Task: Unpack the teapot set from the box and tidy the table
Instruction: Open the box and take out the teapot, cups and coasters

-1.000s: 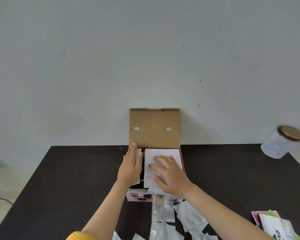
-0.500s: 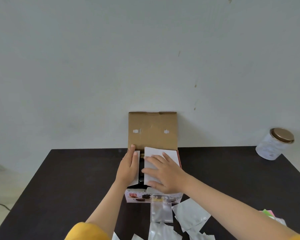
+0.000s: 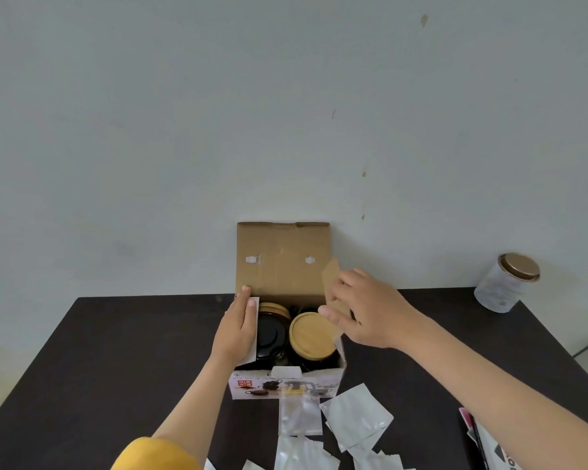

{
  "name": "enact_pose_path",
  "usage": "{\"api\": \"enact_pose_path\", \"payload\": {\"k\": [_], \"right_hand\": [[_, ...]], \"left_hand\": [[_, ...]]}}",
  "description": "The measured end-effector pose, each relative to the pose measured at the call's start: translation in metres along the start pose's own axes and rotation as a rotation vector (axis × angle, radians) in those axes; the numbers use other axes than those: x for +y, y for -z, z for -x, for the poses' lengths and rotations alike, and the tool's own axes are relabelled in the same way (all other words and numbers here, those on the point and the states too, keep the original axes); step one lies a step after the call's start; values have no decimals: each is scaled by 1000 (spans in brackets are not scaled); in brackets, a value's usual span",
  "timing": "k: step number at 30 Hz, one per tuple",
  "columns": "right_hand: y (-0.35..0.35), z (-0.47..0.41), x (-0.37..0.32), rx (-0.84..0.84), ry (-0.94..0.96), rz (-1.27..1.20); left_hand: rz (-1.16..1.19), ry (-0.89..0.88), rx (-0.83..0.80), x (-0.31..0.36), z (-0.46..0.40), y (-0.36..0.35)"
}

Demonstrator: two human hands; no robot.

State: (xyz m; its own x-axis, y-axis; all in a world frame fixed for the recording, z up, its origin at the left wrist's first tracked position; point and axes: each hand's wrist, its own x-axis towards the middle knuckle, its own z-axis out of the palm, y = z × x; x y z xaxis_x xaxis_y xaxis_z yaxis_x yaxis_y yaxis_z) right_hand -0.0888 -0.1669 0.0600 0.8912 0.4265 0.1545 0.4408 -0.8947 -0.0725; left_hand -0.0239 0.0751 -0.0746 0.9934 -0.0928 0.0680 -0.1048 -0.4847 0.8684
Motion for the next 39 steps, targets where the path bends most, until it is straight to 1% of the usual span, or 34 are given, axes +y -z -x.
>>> {"api": "enact_pose_path", "payload": {"k": [4,9,13,17,20,25,28,31,33,35,37,39], "right_hand": [[3,12,-3,-75,-192,136],[-23,24,-1,-32,-386,193],[-47,27,-2,-38,-535,153],[-58,28,-1,-50,-621,139],[-69,31,4,-109,-671,125],[-90,36,17,-142,-772,-31],[-106,37,22,-141,-787,-228],[-116,28,9,-147,-702,-469],[-123,18,-5,-161,-652,-504],[-129,8,-17,-151,-672,-518],[-135,3,-21,-108,-720,-535],[-140,4,-20,-58,-705,-513]], "left_hand": [[-3,9,-6,0,0,0],[-35,0,-9,0,0,-1],[-40,0,-11,0,0,-1],[-49,6,-13,1,0,-1],[-51,11,-17,2,0,-1],[-62,6,-15,0,-1,-1],[-70,1,-15,0,-1,-2],[-88,-2,-15,0,-1,-2],[-111,-6,-17,0,-1,-3],[-138,-11,-21,0,-1,-3],[-170,-16,-27,-2,-3,-2],[-223,-31,-27,-4,-4,-3]]}}
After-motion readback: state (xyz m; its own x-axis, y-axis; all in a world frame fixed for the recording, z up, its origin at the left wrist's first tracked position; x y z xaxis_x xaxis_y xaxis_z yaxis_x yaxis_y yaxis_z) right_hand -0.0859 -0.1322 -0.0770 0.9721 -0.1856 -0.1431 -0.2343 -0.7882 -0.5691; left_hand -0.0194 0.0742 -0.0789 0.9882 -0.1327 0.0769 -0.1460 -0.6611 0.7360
